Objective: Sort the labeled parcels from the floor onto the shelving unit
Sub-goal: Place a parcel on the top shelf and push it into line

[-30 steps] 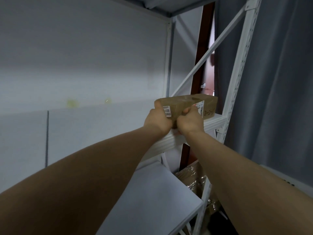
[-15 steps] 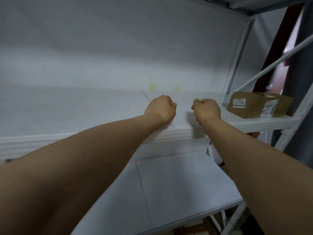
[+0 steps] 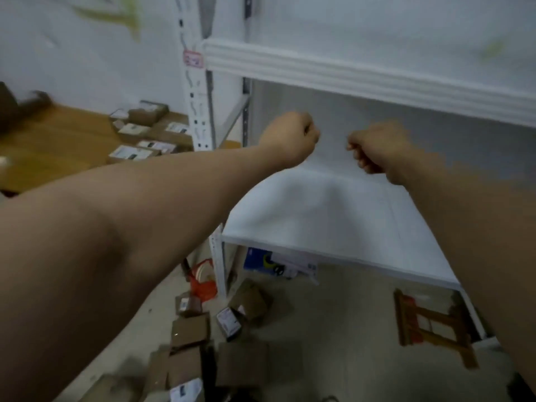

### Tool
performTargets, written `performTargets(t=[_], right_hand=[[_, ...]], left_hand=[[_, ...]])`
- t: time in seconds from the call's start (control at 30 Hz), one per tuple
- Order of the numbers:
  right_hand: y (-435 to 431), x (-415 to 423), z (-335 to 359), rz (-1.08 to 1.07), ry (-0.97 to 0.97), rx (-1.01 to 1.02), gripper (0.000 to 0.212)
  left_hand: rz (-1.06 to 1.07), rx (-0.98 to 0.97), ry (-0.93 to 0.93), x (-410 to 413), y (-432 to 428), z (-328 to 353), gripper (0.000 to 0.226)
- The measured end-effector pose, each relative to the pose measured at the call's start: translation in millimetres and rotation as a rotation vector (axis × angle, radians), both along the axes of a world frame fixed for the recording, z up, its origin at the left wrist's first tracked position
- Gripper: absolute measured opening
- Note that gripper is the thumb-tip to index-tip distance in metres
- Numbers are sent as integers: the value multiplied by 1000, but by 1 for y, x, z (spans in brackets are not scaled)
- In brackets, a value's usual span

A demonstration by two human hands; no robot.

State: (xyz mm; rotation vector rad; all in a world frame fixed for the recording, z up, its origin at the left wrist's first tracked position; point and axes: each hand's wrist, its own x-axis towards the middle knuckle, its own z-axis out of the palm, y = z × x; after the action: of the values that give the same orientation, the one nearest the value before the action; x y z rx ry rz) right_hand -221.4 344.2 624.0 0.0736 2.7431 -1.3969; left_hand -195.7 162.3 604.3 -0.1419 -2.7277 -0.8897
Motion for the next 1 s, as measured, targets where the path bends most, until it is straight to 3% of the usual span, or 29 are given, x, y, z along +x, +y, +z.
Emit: performTargets(t=[0.13,0.37,0.6,0.73,0.8,1.0], right_hand=[[-76,30,-67,133,-142,3,6],[-171,68,-197,378,-540,140,7],[-190,78,-336,313,-725,166,12],[-179,65,-414,253,-774,213,13],[-171,54,-456,221,-775,210,6],[-168,27,-597,232,-815,272,51]], left_hand=[[116,46,-233,44,-85,-75,32],[229,81,-600,89,-173,-197,25],[283,232,-857,100,-188,-319,5],[234,198,-987,92,-177,-403,40],[237,206,-1003,88,-170,-445,46],[330,280,-1013,72,-155,-572,34]])
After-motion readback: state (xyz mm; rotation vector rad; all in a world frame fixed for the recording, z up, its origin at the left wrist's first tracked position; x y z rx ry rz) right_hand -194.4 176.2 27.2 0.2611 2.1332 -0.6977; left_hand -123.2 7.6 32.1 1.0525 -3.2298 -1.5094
